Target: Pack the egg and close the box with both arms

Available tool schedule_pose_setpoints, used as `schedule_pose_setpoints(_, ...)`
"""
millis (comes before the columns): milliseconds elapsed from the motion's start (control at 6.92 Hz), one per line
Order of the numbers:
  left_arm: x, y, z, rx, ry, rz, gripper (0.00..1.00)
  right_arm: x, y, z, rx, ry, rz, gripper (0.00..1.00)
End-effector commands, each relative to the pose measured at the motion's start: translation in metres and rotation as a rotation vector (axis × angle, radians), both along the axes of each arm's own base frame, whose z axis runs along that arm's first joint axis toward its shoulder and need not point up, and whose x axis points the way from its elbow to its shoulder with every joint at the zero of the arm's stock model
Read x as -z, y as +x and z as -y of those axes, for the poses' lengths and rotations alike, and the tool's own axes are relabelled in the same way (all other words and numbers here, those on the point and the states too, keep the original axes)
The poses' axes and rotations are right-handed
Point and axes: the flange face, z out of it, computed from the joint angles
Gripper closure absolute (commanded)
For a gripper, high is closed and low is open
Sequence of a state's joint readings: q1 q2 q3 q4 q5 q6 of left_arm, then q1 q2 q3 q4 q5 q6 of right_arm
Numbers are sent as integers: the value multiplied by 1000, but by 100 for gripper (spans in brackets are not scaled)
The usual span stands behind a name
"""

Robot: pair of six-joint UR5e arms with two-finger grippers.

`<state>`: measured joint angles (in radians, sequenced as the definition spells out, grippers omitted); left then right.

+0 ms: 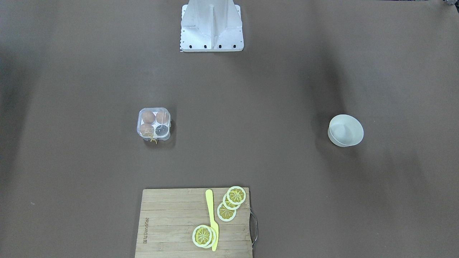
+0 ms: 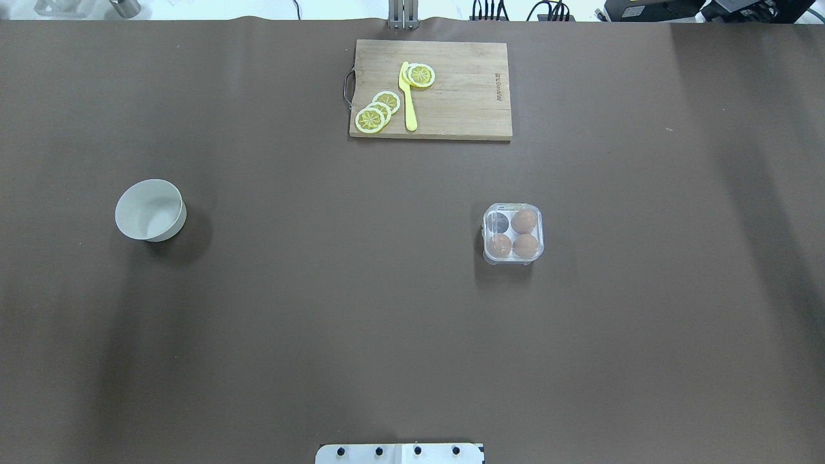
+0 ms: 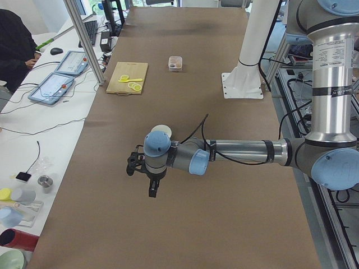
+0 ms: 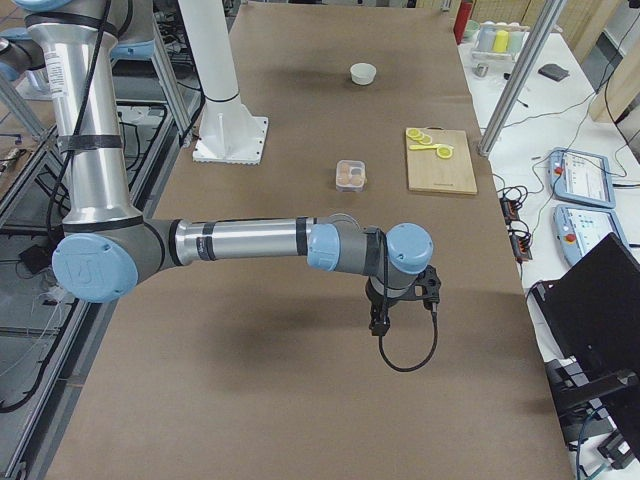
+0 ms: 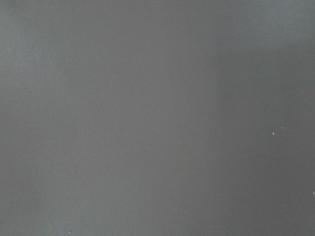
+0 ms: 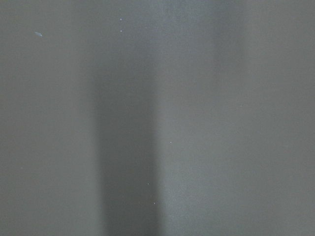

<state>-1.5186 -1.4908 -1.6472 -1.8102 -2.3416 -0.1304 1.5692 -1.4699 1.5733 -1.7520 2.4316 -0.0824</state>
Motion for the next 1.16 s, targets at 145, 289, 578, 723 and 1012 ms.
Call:
schedule_pose_setpoints(145,47,-12,14,25,-71,-1,2,9,-1,3,-3,13,12,0)
schedule_pose_setpoints(289,41,-12,13,25,-82,0,2,10,-1,3,-3,16,12,0)
schedule_pose_setpoints(578,40,-12,13,25,-83,0,2,6,-1,2,-3,7,12,0)
schedule_pose_setpoints(723,37,-13,11,25,-88,0,2,6,-1,1,-3,7,12,0)
schedule_pose_setpoints(1012,37,-13,10,25,-90,0,2,6,-1,1,-3,7,10,0)
